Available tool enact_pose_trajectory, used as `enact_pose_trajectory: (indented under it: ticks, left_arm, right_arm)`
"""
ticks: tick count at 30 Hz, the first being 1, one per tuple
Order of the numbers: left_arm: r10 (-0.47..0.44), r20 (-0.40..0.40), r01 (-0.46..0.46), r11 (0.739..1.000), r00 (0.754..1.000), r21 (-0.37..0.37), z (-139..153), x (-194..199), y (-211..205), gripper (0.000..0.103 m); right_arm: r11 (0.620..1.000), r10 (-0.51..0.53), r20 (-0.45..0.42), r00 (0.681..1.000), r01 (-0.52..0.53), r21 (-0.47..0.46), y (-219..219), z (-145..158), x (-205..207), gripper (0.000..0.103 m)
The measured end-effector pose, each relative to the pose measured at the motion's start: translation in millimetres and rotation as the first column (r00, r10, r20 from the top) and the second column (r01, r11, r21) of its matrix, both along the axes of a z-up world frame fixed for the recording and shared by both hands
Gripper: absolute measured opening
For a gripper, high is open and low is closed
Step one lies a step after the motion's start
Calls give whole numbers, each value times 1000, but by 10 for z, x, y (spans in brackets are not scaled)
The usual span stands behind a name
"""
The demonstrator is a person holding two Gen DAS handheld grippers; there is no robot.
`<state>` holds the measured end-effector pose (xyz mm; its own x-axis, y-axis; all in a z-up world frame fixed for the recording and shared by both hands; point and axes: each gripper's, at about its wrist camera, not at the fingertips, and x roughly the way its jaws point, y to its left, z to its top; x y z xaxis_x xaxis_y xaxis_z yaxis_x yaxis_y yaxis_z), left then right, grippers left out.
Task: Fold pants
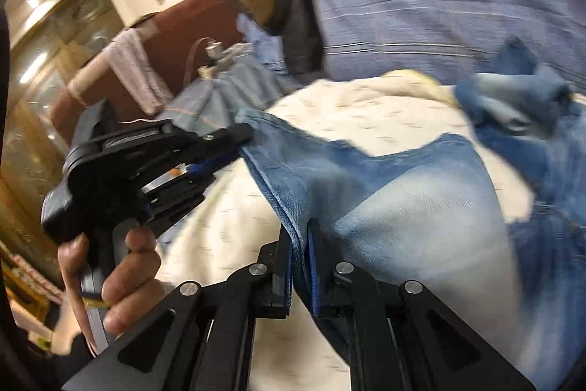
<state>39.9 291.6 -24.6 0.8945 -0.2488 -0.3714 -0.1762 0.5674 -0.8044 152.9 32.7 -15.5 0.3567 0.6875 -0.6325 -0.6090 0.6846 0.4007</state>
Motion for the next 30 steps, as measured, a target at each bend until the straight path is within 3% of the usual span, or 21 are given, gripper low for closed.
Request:
enact_pose_trajectory:
  ticks: [3, 5, 7, 9, 12, 13, 15, 17, 19, 20, 24, 28, 30]
  left_arm:
    - [151, -111, -142, 986, 982, 88, -158, -131, 43, 6]
    - [239, -226, -219, 969, 944, 111, -345, -128, 96, 10]
    - [260, -294, -234, 965, 920, 121, -455, -56, 107, 14]
    - [278, -257, -249, 958, 926, 141, -318, -106, 136, 20]
    - [320, -85, -295, 929, 944, 222, 14, -210, -66, 43]
    - [314, -43, -293, 920, 948, 262, 126, -203, -163, 57]
    - [249, -37, -227, 924, 968, 308, 221, -123, -335, 60]
    - [113, -52, -92, 947, 992, 307, 306, 27, -508, 60]
    - [-12, -70, 33, 949, 997, 313, 345, 167, -689, 61]
    - [-83, -85, 106, 941, 993, 321, 397, 332, -836, 61]
    - [-225, -88, 241, 915, 970, 323, 470, 884, -1160, 63]
    - [-335, -129, 359, 894, 933, 269, 188, 1593, -1252, 63]
    - [-341, -154, 371, 889, 927, 267, 4, 1869, -1156, 62]
  right_arm:
    - [999, 52, -110, 993, -52, 4, 297, -313, -13, 15]
    - [998, 49, -184, 982, -54, -23, 416, -618, -8, 27]
    - [999, 11, -275, 961, -25, -46, 406, -892, 8, 33]
    - [1000, -5, -312, 950, 1, -12, 298, -891, -30, 34]
    - [999, -41, -237, 971, 41, -6, 18, -557, -109, 63]
    - [998, -54, -199, 978, 57, 11, -135, -392, -132, 69]
    - [995, -86, -170, 982, 94, 41, -450, -166, -107, 70]
    - [989, -121, -158, 980, 133, 71, -824, 20, -67, 70]
    - [979, -180, -133, 975, 191, 68, -1188, 169, 46, 71]
    - [973, -214, -121, 969, 223, 60, -1366, 223, 122, 71]
    - [943, -302, -145, 942, 318, 96, -1862, 296, 484, 71]
    - [914, -369, -175, 913, 390, 109, -2059, 356, 1093, 77]
    - [901, -400, -193, 896, 423, 99, -2076, 343, 1416, 77]
